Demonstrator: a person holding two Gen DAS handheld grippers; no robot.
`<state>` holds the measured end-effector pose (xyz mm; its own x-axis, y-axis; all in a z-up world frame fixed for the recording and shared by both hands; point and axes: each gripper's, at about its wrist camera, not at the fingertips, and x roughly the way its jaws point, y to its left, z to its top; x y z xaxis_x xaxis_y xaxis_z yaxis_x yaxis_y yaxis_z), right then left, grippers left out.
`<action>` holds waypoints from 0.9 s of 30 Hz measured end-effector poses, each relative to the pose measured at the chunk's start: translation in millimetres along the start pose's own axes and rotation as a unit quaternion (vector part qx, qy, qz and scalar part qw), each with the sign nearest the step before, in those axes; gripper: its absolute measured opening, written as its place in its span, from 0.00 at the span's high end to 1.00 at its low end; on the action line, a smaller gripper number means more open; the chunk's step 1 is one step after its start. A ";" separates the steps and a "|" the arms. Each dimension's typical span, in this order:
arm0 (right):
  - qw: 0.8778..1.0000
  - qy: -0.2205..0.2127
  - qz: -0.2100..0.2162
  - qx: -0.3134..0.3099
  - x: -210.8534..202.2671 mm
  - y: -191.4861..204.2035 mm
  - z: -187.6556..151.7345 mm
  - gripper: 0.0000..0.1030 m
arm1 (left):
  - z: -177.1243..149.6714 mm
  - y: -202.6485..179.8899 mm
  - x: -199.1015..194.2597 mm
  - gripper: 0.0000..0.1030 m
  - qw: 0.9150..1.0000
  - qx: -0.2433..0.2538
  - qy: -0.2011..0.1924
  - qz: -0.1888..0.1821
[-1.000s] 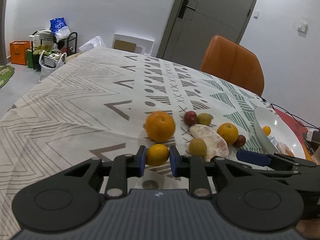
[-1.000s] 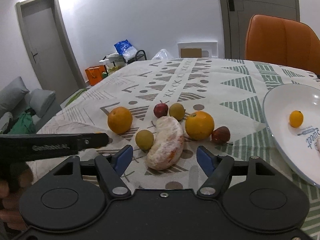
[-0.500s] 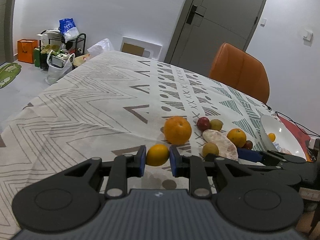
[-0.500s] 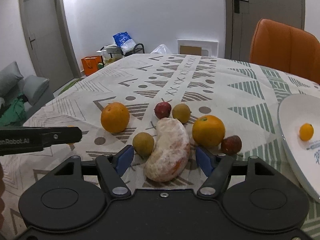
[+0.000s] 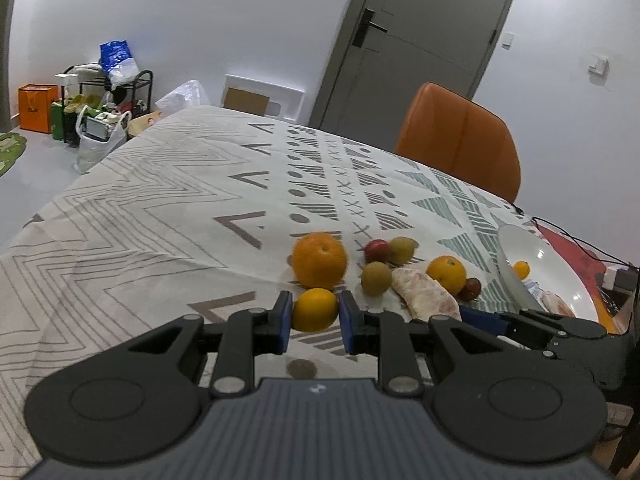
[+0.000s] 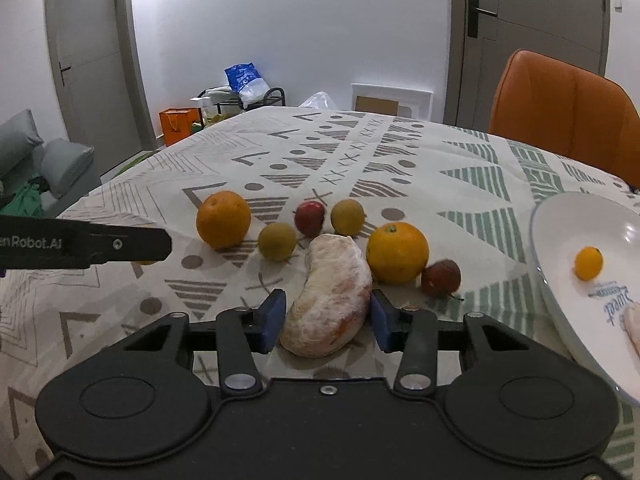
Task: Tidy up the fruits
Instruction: 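Grasp another small orange with the left tool while the right tool grasps the white peeled pomelo segment, then carry the small orange with the left tool while the right tool carries the white segment to the plate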
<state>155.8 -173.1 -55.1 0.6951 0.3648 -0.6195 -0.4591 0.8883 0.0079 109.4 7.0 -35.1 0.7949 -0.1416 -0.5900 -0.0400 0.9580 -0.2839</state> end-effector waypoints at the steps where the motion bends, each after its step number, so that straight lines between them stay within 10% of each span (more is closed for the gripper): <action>1: 1.000 0.000 -0.002 0.002 -1.8 -0.5 -1.3 0.58 | 0.0 -1.6 0.2 0.77 1.000 0.002 0.000 -0.002; 6: 1.000 -0.010 -0.005 0.013 -14.9 -7.0 -5.0 0.59 | 1.3 -11.7 1.8 0.77 1.000 0.011 -0.001 -0.016; 9: 1.000 -0.020 -0.010 0.018 -24.0 -11.1 -3.4 0.82 | 2.4 -17.3 4.4 0.77 1.000 0.016 0.001 -0.022; 27: 0.997 -0.062 0.001 0.048 -56.7 -36.4 -1.9 0.84 | 10.2 -49.9 10.1 0.77 0.998 0.049 -0.004 -0.040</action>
<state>132.0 -226.6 -21.7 0.7598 0.3935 -0.5176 -0.4098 0.9079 0.0886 125.6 -39.7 -19.3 0.7983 -0.2174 -0.5617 0.0826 0.9633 -0.2554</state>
